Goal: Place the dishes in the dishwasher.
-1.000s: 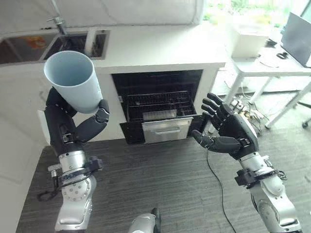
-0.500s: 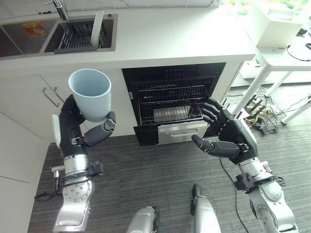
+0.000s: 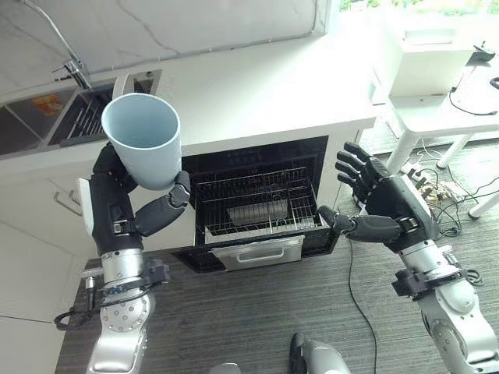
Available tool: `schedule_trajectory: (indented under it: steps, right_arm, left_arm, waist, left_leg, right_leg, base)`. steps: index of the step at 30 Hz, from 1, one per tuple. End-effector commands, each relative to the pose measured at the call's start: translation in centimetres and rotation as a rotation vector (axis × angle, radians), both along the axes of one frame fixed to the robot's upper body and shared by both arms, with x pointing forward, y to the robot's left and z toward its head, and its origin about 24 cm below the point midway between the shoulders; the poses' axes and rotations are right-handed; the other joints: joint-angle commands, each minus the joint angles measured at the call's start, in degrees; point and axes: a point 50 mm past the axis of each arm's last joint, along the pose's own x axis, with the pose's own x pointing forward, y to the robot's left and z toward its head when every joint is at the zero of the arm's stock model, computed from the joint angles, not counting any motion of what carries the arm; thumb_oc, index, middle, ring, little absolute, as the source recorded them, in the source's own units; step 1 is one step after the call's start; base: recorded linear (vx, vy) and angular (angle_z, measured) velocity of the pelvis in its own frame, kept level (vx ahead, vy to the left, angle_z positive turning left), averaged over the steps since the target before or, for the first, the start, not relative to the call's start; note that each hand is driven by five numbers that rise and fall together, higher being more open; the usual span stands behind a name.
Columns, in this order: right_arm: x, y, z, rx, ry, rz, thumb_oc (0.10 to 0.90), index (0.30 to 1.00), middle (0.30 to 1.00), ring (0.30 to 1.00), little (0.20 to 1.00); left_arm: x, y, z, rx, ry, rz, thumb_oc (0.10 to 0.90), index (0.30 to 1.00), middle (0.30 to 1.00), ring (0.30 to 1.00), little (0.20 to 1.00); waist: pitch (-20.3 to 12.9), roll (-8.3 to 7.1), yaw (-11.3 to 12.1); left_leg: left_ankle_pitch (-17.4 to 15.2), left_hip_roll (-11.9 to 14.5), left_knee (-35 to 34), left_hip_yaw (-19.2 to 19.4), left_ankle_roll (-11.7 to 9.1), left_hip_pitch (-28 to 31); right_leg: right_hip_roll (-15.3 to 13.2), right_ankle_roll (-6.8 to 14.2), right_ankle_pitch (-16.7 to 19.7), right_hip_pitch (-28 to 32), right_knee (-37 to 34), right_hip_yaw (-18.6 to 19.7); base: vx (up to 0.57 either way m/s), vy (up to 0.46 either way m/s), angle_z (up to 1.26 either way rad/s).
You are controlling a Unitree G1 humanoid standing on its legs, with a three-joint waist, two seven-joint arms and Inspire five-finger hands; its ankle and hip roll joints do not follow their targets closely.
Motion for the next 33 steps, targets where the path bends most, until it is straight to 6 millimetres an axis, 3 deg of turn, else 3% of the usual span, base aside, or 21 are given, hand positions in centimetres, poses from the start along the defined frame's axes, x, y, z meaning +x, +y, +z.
schedule_trajectory:
  steps: [1, 6, 12, 16, 21, 25, 26, 30, 32, 33]
  right_arm:
    - [-0.5, 1.4, 3.1, 0.047, -0.2, 0.07, 0.8, 0.9, 0.9, 0.9, 0.9]
    - [-0.5, 1.5, 2.7, 0.047, -0.2, 0.038, 0.8, 0.9, 0.9, 0.9, 0.9]
    - [-0.8, 1.5, 2.7, 0.049, -0.202, 0.064, 0.8, 0.9, 0.9, 0.9, 0.9]
    - [-0.6, 1.4, 2.7, 0.068, -0.195, 0.049, 0.8, 0.9, 0.9, 0.9, 0.9]
    - [-0.2, 1.7, 2.6, 0.053, -0.183, 0.041, 0.8, 0.9, 0.9, 0.9, 0.9]
    - [-0.2, 2.1, 2.5, 0.096, -0.2, 0.057, 0.8, 0.9, 0.9, 0.9, 0.9]
    - [-0.2, 2.4, 2.6, 0.119, -0.214, 0.066, 0.8, 0.9, 0.9, 0.9, 0.9]
    - [-0.2, 2.7, 2.6, 0.153, -0.228, 0.065, 0.8, 0.9, 0.9, 0.9, 0.9]
    - [0.3, 4.0, 3.1, 0.249, -0.226, 0.114, 0.8, 0.9, 0.9, 0.9, 0.9]
    - [0.5, 4.4, 2.9, 0.282, -0.189, 0.144, 0.8, 0.9, 0.9, 0.9, 0.9]
  left_arm:
    - [-1.5, 0.5, 4.0, 0.037, -0.272, -0.009, 0.4, 0.3, 0.3, 0.3, 0.3]
    - [-1.1, 0.2, 4.1, 0.03, -0.296, -0.016, 0.4, 0.3, 0.3, 0.3, 0.3]
    - [-0.9, 0.2, 4.3, 0.019, -0.311, 0.004, 0.4, 0.3, 0.3, 0.3, 0.3]
    - [-0.1, -0.1, 5.1, 0.067, -0.323, -0.031, 0.4, 0.3, 0.3, 0.3, 0.3]
    - [0.2, -0.3, 5.6, 0.108, -0.323, -0.061, 0.4, 0.3, 0.3, 0.3, 0.3]
    - [0.3, -0.6, 5.6, 0.152, -0.329, -0.054, 0.4, 0.3, 0.3, 0.3, 0.3]
    - [0.7, -0.8, 5.8, 0.165, -0.335, -0.059, 0.4, 0.3, 0.3, 0.3, 0.3]
    - [1.0, -1.2, 6.3, 0.183, -0.339, -0.075, 0.4, 0.3, 0.3, 0.3, 0.3]
    - [1.2, -1.5, 6.0, 0.202, -0.324, -0.049, 0.4, 0.3, 0.3, 0.3, 0.3]
    - [1.3, -1.5, 6.0, 0.208, -0.319, -0.033, 0.4, 0.3, 0.3, 0.3, 0.3]
  waist:
    - [-3.25, 0.49, 0.41]
    - [-3.35, 1.46, 1.3]
    - [-4.54, 1.33, 1.63]
    - [-5.48, -0.38, 1.84]
    - [-4.98, -1.3, 2.86]
    - [-3.88, -1.26, 1.99]
    - [-3.01, -1.08, 1.61]
    - [-2.68, -1.81, 1.58]
    - [-2.57, -1.91, 0.56]
    - [-2.65, -1.76, 0.22]
  left_leg:
    - [-7.93, -2.74, -0.67, 0.67, 2.78, -2.97]
    - [-5.34, -0.35, -0.67, 0.63, 1.48, -9.69]
    - [-6.01, -1.23, -0.67, -0.41, 2.48, -9.77]
    - [-8.27, -3.26, -0.67, -0.73, 4.55, -7.6]
    - [-8.93, -4.15, -0.67, -1.58, 5.84, -7.28]
    - [-8.91, -4.23, -0.67, -3.73, 6.85, -6.89]
    - [-9.17, -4.06, -0.67, -4.87, 6.79, -6.45]
    - [-10.33, -3.83, -0.67, -4.77, 6.01, -5.74]
    - [-12.6, -2.83, -0.67, -3.27, 5.57, -3.33]
    - [-13.28, -2.41, -0.67, -3.6, 5.7, -2.76]
  right_leg:
    - [0.46, 9.63, -1.15, 4.55, -5.89, 4.49]
    - [2.56, 9.08, -3.37, 7.11, -5.89, 3.8]
    - [1.75, 9.36, -4.18, 8.11, -5.89, 2.59]
    - [-0.69, 10.66, -3.49, 9.67, -5.89, 0.76]
    - [-1.43, 11.41, -2.76, 11.62, -5.89, -1.04]
    - [0.9, 13.63, 6.86, 12.87, -5.89, -0.81]
    - [-0.1, 13.25, 7.43, 10.75, -5.89, -0.24]
    - [-5.82, 13.14, 3.85, 6.28, -5.89, 1.08]
    - [-9.17, 14.68, 7.71, -0.24, -5.89, 4.69]
    - [-8.58, 14.95, 6.82, -0.93, -5.89, 6.32]
  base:
    - [0.12, 0.071, 0.34]
    - [0.11, 0.081, 0.15]
    - [0.08, 0.168, -0.16]
    - [0.14, 0.209, 0.09]
    - [0.09, 0.099, 0.2]
    - [0.1, 0.026, 0.21]
    - [0.1, -0.103, 0.21]
    - [0.08, -0.213, 0.16]
    - [0.22, -0.46, 0.02]
    - [0.22, -0.408, 0.09]
